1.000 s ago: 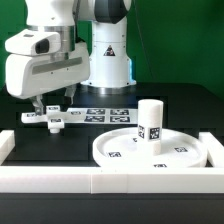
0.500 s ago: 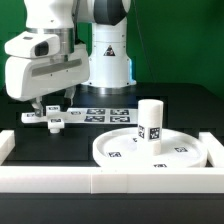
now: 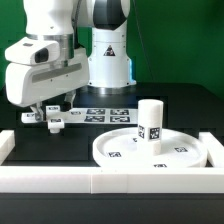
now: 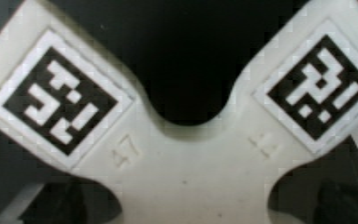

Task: Assemble round table

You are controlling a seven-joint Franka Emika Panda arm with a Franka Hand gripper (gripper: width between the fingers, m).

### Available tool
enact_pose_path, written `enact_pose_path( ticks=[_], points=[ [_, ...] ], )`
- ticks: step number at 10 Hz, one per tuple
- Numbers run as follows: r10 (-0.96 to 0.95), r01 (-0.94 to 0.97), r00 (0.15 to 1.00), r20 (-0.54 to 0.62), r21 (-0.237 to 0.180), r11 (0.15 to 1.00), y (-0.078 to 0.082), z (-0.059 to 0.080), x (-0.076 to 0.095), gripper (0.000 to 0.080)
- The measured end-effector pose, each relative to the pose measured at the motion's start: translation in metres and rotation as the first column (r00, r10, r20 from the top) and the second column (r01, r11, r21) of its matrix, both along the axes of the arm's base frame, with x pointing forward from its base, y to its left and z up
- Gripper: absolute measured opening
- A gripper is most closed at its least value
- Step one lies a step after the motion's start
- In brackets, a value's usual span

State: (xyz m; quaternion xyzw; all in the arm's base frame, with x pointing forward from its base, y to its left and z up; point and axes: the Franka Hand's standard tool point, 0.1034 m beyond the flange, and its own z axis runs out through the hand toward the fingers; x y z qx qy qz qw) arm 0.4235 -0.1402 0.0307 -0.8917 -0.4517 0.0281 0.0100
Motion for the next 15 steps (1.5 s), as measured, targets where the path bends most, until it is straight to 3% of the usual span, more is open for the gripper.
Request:
enact_pose_path(
  ticks=[6,8,11,13,15],
  points=[
    [0.001,-0.001,1.0,-0.006,0.001,1.0,0.0,-0.003,-0.001,0.0649],
    [0.001,-0.001,1.0,-0.006,0.0,1.0,0.0,-0.003,-0.001,0.0438],
    [-0.001,0.001,1.0,-0.006,0.0,1.0,-0.001,-0.003,-0.001,0.0438],
    [-0.071,0.071,0.997,-0.008,0.004,0.997,0.014,0.012,0.004,0.0438],
    [-0.17,0.17,0.985,-0.007,0.009,0.985,0.042,0.038,0.006,0.0439]
  ],
)
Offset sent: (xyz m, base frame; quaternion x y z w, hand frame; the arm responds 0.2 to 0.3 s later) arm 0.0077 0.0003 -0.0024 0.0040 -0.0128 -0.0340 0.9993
